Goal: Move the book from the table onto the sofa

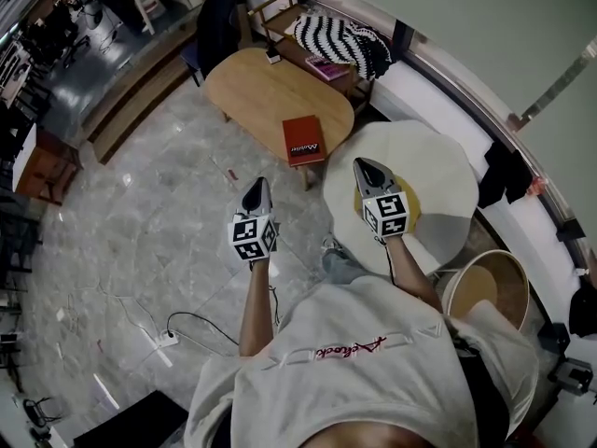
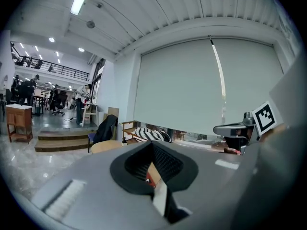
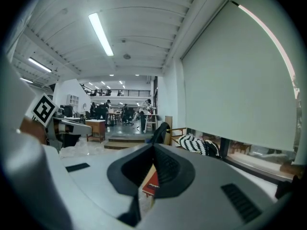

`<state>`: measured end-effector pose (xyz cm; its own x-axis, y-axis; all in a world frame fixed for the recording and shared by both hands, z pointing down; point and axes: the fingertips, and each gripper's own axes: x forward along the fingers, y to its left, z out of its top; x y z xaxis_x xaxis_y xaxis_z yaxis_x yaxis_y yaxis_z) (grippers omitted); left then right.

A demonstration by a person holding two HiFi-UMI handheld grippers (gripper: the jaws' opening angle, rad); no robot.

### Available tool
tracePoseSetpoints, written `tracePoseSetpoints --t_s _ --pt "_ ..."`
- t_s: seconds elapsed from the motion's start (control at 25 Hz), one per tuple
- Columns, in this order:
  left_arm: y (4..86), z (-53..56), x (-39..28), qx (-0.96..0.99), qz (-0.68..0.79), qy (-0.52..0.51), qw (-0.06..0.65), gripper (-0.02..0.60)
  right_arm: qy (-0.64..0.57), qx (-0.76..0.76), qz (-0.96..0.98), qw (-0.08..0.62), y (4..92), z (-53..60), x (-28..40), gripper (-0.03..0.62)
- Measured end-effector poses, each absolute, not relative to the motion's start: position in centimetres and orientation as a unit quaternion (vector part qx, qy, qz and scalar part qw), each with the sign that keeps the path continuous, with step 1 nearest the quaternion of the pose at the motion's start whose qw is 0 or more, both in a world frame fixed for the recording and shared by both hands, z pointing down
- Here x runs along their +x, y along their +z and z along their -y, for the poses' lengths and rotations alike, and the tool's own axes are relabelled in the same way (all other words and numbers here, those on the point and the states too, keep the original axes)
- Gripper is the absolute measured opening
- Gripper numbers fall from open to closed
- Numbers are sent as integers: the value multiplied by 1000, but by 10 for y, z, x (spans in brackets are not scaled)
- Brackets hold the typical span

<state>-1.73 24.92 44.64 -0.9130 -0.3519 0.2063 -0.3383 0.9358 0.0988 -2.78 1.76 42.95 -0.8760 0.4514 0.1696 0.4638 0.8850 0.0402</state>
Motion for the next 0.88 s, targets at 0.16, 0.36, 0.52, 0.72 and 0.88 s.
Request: tracePoseSetpoints --t_s 0.16,0.36,0.52,0.72,0.88 --pt "445 -248 -52 176 977 -31 116 9 -40 -239 967 78 424 -18 -65 9" --pt "435 -241 -97 180 977 -26 112 9 -41 -240 967 72 415 -13 -109 9" --pt "432 -234 -136 182 977 -23 111 9 -38 -240 967 74 417 -8 -146 9" --pt "431 -233 -181 178 978 -22 110 9 -38 -245 966 72 415 -9 -192 9" --pt "431 -234 -212 173 978 -23 111 9 -38 -250 965 71 415 -10 -226 9"
